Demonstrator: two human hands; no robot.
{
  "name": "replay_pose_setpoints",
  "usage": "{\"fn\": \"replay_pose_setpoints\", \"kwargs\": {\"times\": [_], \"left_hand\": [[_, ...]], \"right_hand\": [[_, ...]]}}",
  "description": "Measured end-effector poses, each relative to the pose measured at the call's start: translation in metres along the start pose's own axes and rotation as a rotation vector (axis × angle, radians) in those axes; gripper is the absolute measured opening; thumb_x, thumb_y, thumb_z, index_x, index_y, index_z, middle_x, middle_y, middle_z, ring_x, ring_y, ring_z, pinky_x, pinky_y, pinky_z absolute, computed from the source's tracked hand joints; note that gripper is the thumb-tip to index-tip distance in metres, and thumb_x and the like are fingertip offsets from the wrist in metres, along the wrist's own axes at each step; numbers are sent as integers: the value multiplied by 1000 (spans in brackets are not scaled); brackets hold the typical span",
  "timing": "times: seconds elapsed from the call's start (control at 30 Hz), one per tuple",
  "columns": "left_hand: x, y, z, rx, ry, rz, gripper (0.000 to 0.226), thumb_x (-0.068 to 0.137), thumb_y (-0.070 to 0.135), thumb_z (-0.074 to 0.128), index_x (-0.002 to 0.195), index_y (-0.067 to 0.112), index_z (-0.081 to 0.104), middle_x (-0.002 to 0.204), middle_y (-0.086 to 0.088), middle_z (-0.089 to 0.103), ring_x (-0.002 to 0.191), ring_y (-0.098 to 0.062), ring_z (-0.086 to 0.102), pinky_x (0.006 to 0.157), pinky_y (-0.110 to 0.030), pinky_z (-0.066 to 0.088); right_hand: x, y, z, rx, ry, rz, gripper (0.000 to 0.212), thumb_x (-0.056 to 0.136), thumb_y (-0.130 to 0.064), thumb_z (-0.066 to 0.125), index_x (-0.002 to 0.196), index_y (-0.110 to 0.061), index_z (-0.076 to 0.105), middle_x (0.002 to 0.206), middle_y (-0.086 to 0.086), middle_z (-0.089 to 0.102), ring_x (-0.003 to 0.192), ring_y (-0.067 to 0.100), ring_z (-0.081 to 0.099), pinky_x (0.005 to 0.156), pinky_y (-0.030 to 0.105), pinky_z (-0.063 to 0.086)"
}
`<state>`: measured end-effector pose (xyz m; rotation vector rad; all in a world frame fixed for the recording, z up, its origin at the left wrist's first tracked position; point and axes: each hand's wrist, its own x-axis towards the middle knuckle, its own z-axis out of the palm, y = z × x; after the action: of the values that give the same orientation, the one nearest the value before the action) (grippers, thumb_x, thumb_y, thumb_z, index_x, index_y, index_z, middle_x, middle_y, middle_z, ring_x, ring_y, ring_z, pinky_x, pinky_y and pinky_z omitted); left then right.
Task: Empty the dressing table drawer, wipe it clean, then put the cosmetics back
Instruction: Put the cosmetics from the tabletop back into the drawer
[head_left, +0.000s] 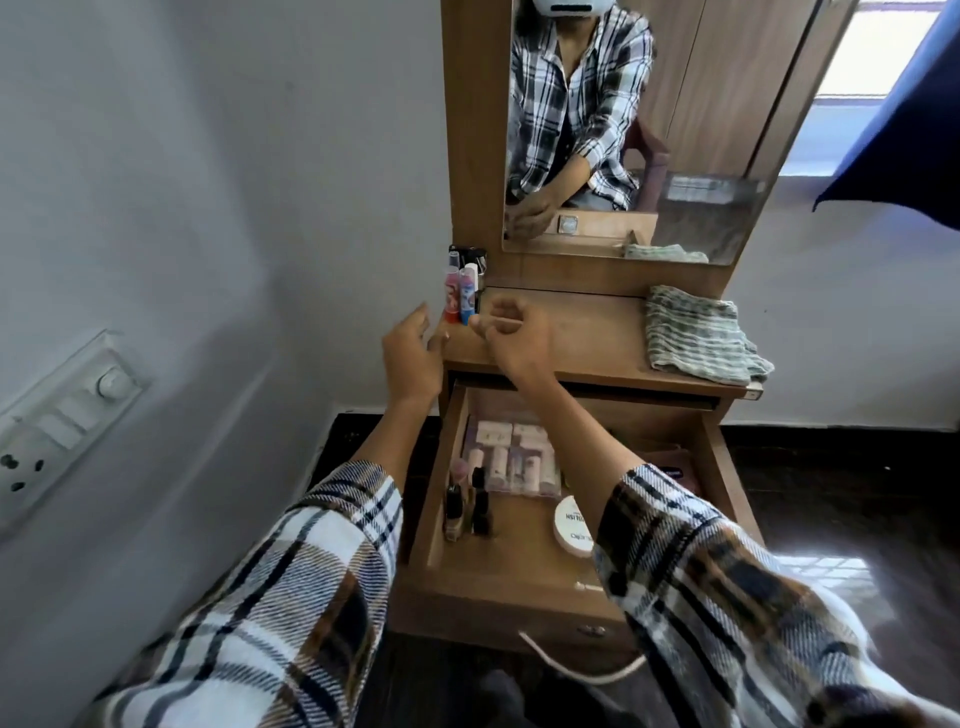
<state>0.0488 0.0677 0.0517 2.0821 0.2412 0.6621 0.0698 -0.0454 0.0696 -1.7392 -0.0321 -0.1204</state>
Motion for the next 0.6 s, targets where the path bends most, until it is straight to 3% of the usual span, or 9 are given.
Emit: {"fn": "replay_pose_setpoints", "kwargs": {"times": [0.1, 0.2, 0.6], "left_hand": [[22, -3, 13, -50, 16, -62, 49, 89, 0, 56, 136, -1, 42, 138, -17, 48, 125, -26, 49, 102, -30, 41], [36, -8, 24, -34, 34, -27, 45, 90, 1, 55, 135, 0, 46, 136, -15, 51, 123, -25, 51, 101, -30, 43], [37, -17, 40, -76, 106, 97, 33, 88, 8, 60, 122, 7, 60, 116, -8, 66, 104, -18, 63, 88, -21, 47]], "right_hand": [[19, 4, 8, -11, 24, -19, 40, 84, -18, 69, 120, -12, 55, 119, 3, 60, 101, 12, 57, 88, 33, 53], [32, 6, 15, -28, -5, -41, 36, 85, -13, 67, 119, -9, 55, 119, 6, 60, 106, 17, 58, 88, 29, 51], [40, 16, 21, -92, 34, -163, 20, 86, -10, 66, 106, -7, 63, 103, 3, 67, 83, 2, 56, 63, 7, 46]]}}
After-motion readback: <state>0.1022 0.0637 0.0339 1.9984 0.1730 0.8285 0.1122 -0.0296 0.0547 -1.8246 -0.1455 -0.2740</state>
